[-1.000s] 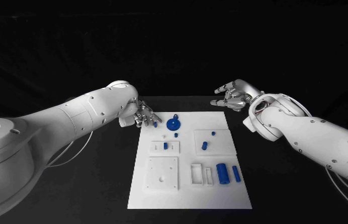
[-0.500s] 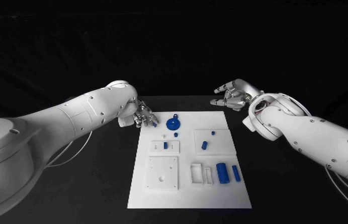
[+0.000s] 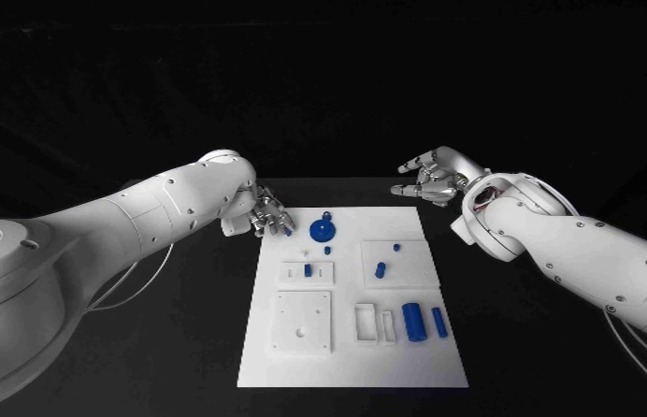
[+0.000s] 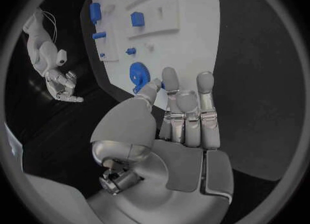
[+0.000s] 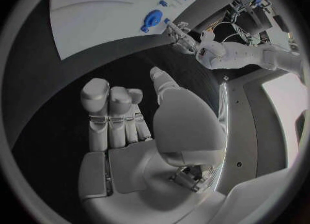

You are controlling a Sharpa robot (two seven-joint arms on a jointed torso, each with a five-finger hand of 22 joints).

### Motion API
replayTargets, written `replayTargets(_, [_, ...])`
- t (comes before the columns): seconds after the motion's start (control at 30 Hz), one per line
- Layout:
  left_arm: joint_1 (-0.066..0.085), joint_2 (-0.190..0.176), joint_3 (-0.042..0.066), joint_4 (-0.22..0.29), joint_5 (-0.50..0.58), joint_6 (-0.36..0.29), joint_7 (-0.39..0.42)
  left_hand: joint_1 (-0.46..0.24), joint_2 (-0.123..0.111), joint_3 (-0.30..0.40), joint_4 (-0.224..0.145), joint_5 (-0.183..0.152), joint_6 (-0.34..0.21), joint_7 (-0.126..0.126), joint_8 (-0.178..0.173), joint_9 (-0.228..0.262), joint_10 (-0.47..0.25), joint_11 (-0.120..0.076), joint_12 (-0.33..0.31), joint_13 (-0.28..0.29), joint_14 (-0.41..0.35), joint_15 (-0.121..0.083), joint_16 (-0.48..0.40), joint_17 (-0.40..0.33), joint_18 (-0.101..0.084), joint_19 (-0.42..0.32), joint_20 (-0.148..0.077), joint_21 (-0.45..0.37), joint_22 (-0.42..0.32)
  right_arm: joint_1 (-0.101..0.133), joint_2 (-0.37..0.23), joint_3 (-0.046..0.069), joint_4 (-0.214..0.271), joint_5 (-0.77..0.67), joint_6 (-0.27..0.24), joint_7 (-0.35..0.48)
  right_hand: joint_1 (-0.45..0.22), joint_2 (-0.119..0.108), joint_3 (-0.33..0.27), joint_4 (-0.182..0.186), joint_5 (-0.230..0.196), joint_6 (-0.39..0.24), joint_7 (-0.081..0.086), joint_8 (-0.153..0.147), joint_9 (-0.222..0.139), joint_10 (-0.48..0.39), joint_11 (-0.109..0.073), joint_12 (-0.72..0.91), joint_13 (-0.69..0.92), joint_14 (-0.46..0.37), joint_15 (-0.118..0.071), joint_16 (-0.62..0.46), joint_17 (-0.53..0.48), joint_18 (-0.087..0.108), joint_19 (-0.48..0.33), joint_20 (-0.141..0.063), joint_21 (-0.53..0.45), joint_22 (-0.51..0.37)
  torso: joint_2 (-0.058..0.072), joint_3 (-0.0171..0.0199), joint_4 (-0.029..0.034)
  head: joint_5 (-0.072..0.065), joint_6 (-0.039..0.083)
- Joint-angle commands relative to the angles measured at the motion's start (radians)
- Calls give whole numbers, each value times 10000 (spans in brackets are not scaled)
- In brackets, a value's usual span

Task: Assemble the parts on the task board

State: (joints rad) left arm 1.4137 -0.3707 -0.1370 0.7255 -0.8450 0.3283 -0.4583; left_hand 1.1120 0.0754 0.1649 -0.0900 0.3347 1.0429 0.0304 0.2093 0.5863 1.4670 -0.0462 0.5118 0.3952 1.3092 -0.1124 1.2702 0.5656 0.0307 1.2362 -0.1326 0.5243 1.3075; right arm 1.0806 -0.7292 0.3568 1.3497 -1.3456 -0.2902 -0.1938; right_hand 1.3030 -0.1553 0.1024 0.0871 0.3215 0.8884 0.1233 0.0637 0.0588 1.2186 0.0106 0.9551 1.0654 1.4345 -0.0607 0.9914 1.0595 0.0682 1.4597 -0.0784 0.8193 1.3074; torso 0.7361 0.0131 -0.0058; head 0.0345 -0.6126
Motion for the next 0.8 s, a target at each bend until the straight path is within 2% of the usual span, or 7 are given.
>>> replayTargets(0.03, [-20,6,-2,1,121,-37,181,49,163,83,-198,151,8,-91,85,69,79,-56,-45,-8,-28,-30,14,-8,-56,-47,-9,66,195,-4,3,6,5,-23,108,75,-25,-4,25,20,50,-30,-8,-61,-10,-18,5,11,1,13,2,-34,8,116,29,1,-40,1042,2,1,3,5,-7])
replayTargets(0.17, [-21,-28,-2,21,147,-112,234,135,180,280,-466,709,105,-104,103,162,138,-69,-67,-32,22,-44,52,80,-55,-37,-23,85,197,-4,1,6,0,-23,112,76,-25,-4,25,20,50,-30,-8,-61,-10,-18,5,11,1,13,2,-34,8,116,29,1,-40,1042,-4,-2,9,2,-15])
replayTargets(0.33, [-21,-77,-1,58,186,-228,283,-65,244,846,-937,1493,305,-70,-179,641,219,-66,-156,-89,75,-53,56,172,-33,-35,-35,138,199,-4,-1,6,-9,-22,117,75,-25,-4,25,20,50,-30,-8,-61,-10,-18,5,11,1,13,2,-34,8,116,29,1,-40,1042,-11,2,14,21,-8])
replayTargets(0.53, [-21,-126,0,88,286,-349,323,-292,300,1324,-1221,1650,695,-113,-465,1169,267,-101,-169,-81,130,-73,65,317,-27,-43,-57,218,202,-4,-10,6,-18,-19,145,74,-25,-4,25,20,50,-30,-8,-61,-10,-18,5,11,1,13,2,-34,8,116,29,1,-40,1042,-7,0,12,57,40])
replayTargets(0.57, [-21,-134,0,87,304,-368,327,-240,317,1531,-1302,1335,746,-111,-521,1186,268,-102,-174,-83,141,-79,72,343,-21,-49,-65,229,203,-4,-12,6,-20,-18,148,74,-25,-4,25,20,50,-30,-8,-61,-10,-18,5,11,1,13,2,-34,8,116,29,1,-40,1042,-6,0,6,65,41])
replayTargets(0.6, [-21,-146,0,91,323,-391,333,-605,78,2673,-1398,696,869,-64,-725,1220,293,-88,-191,-93,174,-75,85,388,-8,-56,-40,276,206,-4,-14,6,-21,-17,151,73,-25,-4,25,20,50,-30,-8,-61,-10,-18,5,11,1,13,2,-34,8,116,29,1,-40,1042,-12,4,4,71,43])
replayTargets(0.8, [-20,-291,4,272,502,-593,315,-601,-196,2965,-1214,852,1143,-171,-903,1804,344,-155,-162,-101,246,-89,104,556,10,-49,-70,359,195,-4,-34,6,-16,-11,157,70,-36,-4,25,15,53,-31,-8,-62,-11,-18,5,10,1,13,2,-40,3,116,28,1,-46,1041,-14,-2,19,85,46])
